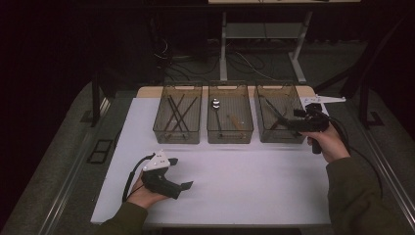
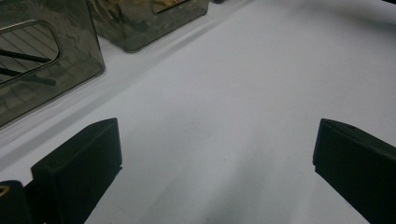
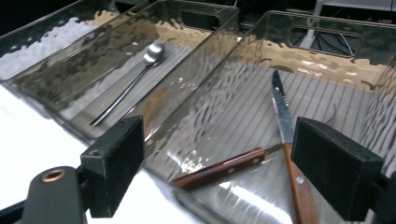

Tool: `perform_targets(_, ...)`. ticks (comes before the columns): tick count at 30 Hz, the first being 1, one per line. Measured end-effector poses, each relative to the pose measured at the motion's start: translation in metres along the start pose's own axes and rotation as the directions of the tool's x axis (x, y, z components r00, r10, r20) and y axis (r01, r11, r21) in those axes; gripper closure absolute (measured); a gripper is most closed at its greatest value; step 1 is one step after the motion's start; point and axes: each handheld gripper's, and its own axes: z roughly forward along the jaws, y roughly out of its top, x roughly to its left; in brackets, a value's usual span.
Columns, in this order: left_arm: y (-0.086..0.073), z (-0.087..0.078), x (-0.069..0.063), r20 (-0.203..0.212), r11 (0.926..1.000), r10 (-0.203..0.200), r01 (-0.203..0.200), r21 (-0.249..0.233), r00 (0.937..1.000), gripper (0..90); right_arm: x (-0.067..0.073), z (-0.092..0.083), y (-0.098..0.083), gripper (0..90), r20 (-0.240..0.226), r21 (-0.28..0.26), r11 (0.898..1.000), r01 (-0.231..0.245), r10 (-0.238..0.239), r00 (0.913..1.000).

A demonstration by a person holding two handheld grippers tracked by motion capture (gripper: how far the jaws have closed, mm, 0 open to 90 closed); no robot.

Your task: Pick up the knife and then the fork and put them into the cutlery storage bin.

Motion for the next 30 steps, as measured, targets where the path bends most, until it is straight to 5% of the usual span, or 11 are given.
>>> perform_targets(30, 0.0, 0.001, -0.001, 0.01, 1.0, -0.001, 0.001, 0.008, 0.9999, 0.3, 0.061, -0.04, -0.097, 17.5, -0.104, -0.036, 0.993, 0.112, -0.115, 0.9878)
